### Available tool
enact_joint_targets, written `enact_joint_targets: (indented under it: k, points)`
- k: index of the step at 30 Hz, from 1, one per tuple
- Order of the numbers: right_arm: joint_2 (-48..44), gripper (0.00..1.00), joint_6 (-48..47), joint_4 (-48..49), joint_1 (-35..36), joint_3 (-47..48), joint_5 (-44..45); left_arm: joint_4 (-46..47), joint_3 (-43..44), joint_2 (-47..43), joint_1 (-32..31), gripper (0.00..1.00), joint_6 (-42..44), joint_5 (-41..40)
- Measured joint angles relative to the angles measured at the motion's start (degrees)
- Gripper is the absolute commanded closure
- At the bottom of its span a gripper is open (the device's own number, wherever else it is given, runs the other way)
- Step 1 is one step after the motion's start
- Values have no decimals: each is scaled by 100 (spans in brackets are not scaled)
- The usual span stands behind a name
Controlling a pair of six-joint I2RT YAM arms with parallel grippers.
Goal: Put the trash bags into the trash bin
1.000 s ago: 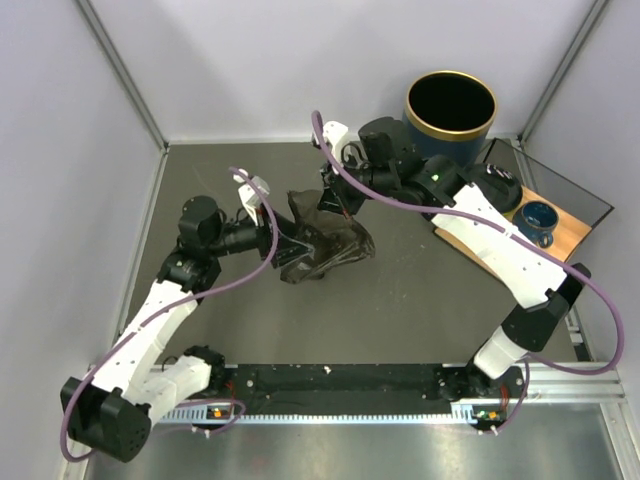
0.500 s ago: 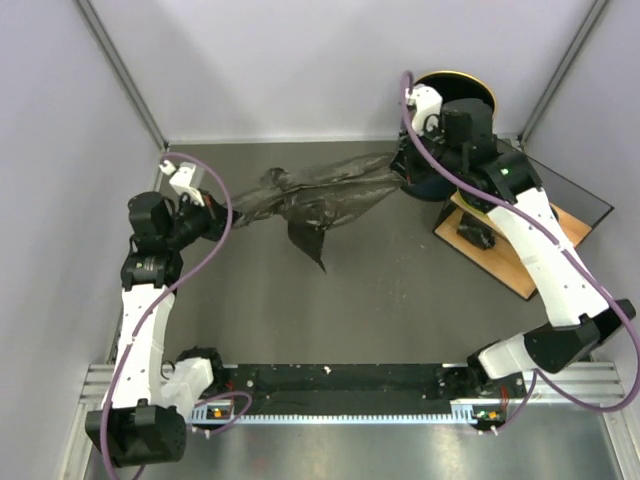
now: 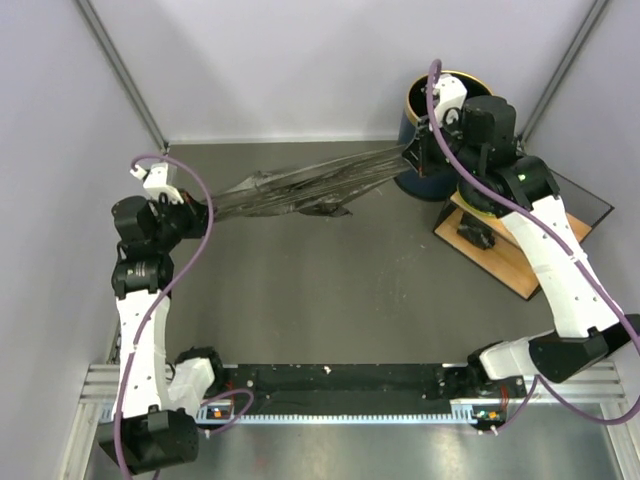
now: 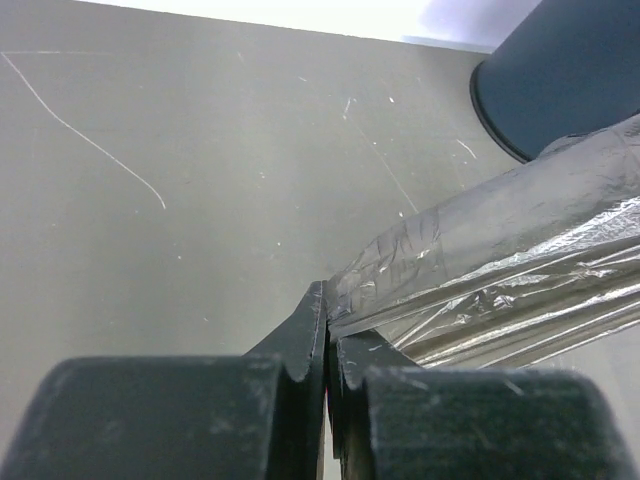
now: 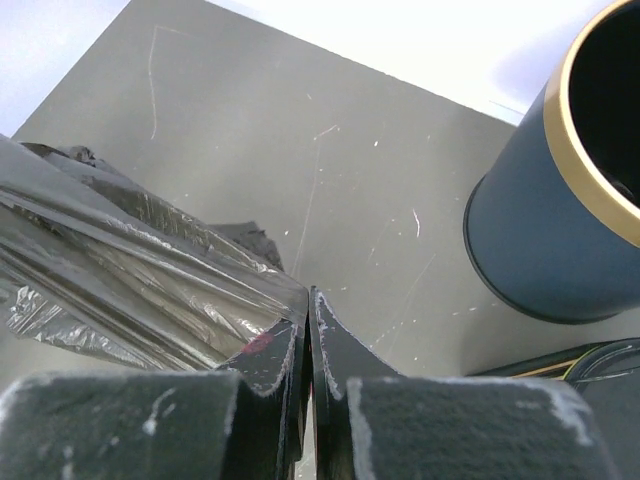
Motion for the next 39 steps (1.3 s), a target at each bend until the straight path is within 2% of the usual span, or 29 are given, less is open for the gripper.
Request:
enact_joint_targets:
  k: [6,9,11,13,14,15,16,17,19,21,23,25,28,31,33,35,37,38,39]
  points:
    - [37,100,90,63,-168,0,-343,-122,234,328,0,100,28,763]
    - [367,100,195,13,-107,315,-704,-380,859,868,-914,100,249,841]
    - [997,100,262,-20,197,1143,-1027,-415,1622,1355,-1687,100,256,1073]
    - [1882,100,354,-61,470,2479,-1318,-385,2811,1967,-2170,100,214,1274]
    - [2468,100,402,-68,584,3515,-1394,-181,3355,2203,-2234,100,195,1272]
    - [2813,100,431,83,640,4131,-1436,24,3724,2328,-2236,100,170,1261]
    - [3051,100,483,275,675,4647,-1482,400,4092,2402,-2223,100,125,1237]
    - [3053,100,553,549,684,4743,-1558,796,4203,2371,-2214,100,96,1222]
    - [2391,100,492,1353,741,3875,-1633,1884,3926,1895,-2243,100,149,1176]
    - [1320,100,127,1902,955,2385,-1558,2090,3449,1228,-2455,100,529,1202]
    - [57,100,-310,2227,1416,629,-1545,1803,2855,590,-2883,100,1222,1239]
    - [-745,100,-721,2345,1753,-721,-1598,1314,2124,208,-3357,100,2127,1110]
    - [-839,100,-1180,2404,1720,-2173,-1447,439,758,566,-3569,100,3248,785]
    - [166,100,-1464,1812,1687,-3377,-1386,-800,-393,1829,-3644,100,4022,415]
    - [848,100,-1484,1016,1631,-3700,-1432,-1853,-881,2251,-3650,100,4330,238]
    - [1060,100,-1392,387,1499,-3644,-1565,-2651,-664,2107,-3593,100,4463,321]
    - [1121,100,-1141,-291,1130,-2743,-1805,-3060,380,2092,-3139,100,4135,629]
    - [1228,100,-966,-341,846,-1908,-1912,-2844,1213,2162,-2658,100,3755,868]
    - [1327,100,-804,-229,597,-1169,-1958,-2253,2031,2240,-2103,100,3169,1086]
